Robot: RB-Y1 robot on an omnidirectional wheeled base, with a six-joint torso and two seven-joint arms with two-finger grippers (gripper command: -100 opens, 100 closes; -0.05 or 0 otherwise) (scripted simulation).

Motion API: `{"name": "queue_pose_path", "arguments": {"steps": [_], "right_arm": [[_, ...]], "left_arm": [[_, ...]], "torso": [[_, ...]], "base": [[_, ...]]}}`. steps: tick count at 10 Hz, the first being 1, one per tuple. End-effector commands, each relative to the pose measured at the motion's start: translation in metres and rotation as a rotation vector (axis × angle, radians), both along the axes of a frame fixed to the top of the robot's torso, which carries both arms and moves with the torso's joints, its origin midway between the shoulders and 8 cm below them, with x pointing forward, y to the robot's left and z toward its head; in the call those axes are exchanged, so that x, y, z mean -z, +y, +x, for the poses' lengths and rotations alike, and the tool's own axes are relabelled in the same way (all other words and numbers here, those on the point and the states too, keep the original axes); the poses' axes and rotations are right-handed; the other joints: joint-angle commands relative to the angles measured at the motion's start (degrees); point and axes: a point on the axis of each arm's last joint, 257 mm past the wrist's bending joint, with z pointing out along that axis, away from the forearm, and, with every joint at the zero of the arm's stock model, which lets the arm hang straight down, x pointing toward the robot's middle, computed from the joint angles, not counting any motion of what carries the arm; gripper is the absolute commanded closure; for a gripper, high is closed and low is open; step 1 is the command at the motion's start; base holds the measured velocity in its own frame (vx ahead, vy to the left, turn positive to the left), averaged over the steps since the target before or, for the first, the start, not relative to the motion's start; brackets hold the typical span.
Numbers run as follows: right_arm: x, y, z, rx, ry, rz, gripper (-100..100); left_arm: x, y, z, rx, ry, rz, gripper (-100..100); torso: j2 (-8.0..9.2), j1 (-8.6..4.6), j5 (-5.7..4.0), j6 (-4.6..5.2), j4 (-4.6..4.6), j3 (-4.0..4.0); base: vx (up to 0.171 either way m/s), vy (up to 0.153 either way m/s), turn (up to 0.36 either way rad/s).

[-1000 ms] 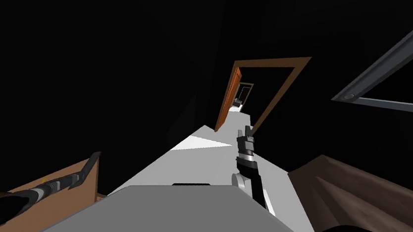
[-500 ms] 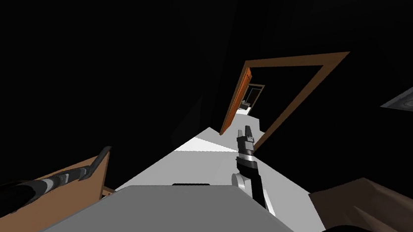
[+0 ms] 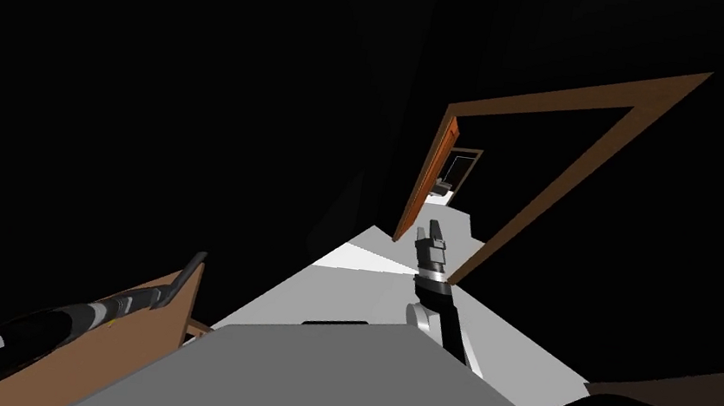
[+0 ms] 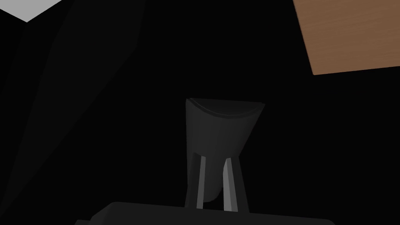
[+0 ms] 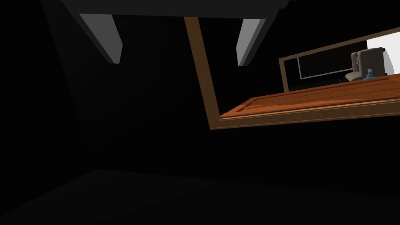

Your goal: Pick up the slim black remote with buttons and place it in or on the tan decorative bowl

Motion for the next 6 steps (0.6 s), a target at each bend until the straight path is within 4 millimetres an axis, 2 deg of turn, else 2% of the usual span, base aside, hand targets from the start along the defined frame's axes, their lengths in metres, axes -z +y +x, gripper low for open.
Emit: {"name": "queue_pose_path", "arguments": {"steps": [1, 2, 3, 4, 5, 6], "right_arm": [[0.000, 0.000, 0.000, 0.000, 0.000, 0.000, 0], [0.000, 0.000, 0.000, 0.000, 0.000, 0.000, 0], [0.000, 0.000, 0.000, 0.000, 0.000, 0.000, 0], [0.000, 0.000, 0.000, 0.000, 0.000, 0.000, 0], [0.000, 0.000, 0.000, 0.000, 0.000, 0.000, 0], [0.000, 0.000, 0.000, 0.000, 0.000, 0.000, 0]], "left_arm": [[0.000, -0.005, 0.003, 0.035, 0.018, -0.008, 100], [0.003, -0.005, 0.000, 0.053, 0.035, 0.009, 100], [-0.003, -0.010, 0.010, 0.073, 0.035, -0.022, 100], [0.000, -0.013, 0.007, 0.093, 0.052, -0.015, 100], [0.003, -0.013, 0.004, 0.111, 0.071, 0.002, 100], [-0.001, -0.019, 0.012, 0.127, 0.075, -0.031, 100]], "torso": [[0.00, 0.00, 0.00, 0.00, 0.00, 0.00], [-0.03, 0.00, 0.04, 0.10, -0.02, -0.03], [0.10, -0.02, 0.06, 0.20, 0.01, 0.04], [0.04, 0.06, 0.01, -0.01, 0.00, 0.01], [-0.07, 0.10, 0.04, 0.07, -0.03, -0.05], [0.04, 0.03, 0.07, 0.15, -0.02, -0.01]], "base": [[0.137, 0.021, 0.237], [0.063, 0.010, -0.018], [0.109, 0.039, 0.259], [0.152, 0.043, 0.221], [0.085, 0.017, 0.019], [0.140, 0.034, 0.263]]}}
